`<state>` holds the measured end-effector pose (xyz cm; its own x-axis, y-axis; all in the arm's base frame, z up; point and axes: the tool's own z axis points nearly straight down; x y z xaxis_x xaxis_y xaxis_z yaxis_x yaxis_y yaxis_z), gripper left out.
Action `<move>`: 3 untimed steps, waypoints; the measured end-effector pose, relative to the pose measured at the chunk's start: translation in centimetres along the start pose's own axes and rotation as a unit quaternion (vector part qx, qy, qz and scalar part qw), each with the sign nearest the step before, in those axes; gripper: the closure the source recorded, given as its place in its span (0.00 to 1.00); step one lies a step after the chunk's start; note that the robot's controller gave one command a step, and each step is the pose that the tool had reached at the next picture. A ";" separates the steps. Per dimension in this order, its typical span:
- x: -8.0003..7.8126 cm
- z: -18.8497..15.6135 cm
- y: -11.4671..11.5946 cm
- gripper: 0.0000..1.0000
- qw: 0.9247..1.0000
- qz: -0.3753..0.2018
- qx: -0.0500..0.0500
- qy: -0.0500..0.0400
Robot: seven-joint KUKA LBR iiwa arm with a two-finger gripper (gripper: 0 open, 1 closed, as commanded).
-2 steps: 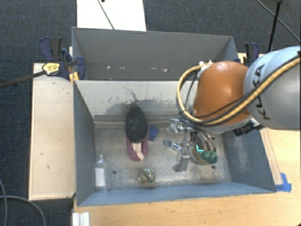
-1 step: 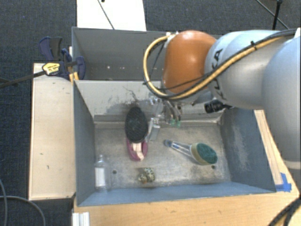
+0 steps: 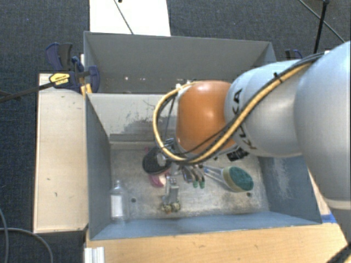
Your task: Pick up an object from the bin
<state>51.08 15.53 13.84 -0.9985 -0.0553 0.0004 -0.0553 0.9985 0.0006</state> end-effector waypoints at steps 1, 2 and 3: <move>-2.1 3.3 -0.4 0.00 1.000 -0.005 -0.006 -0.015; -2.3 3.3 -0.3 1.00 1.000 -0.002 -0.008 -0.020; -0.4 -9.4 -1.7 1.00 1.000 0.007 -0.001 -0.005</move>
Offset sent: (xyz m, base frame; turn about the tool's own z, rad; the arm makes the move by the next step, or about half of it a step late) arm 0.0209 -0.0122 -0.0684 -0.0047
